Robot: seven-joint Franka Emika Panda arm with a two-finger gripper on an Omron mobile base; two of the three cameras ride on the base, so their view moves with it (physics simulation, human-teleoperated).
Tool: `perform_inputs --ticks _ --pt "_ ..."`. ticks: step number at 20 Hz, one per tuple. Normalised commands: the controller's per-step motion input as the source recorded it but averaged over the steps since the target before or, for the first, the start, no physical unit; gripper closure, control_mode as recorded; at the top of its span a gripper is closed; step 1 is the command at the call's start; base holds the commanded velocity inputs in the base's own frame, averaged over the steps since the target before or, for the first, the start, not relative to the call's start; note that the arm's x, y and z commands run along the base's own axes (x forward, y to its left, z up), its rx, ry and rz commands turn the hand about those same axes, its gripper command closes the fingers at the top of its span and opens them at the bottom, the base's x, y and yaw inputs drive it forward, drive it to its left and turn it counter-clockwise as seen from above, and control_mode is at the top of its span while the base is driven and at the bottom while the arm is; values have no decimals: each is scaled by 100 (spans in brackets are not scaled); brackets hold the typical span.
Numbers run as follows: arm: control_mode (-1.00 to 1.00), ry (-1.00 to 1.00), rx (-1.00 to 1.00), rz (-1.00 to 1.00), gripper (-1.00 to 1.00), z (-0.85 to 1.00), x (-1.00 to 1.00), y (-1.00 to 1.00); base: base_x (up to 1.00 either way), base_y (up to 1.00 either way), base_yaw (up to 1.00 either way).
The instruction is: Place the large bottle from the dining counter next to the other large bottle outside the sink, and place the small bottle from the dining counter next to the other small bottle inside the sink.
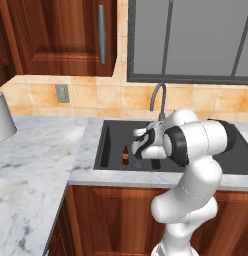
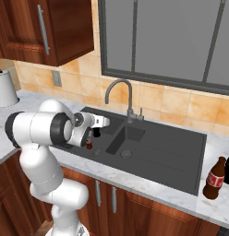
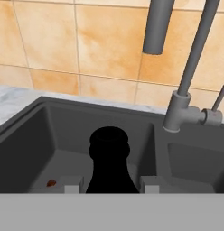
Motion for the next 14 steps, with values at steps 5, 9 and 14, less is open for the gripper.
perform_inputs --ticks 5,9,14 --pt "-100 0 -3 0 100 -17 14 7 0 0 0" --pt "-100 0 -1 0 100 -16 13 9 0 0 0" --pt "-100 0 0 0 100 -15 15 7 0 0 0"
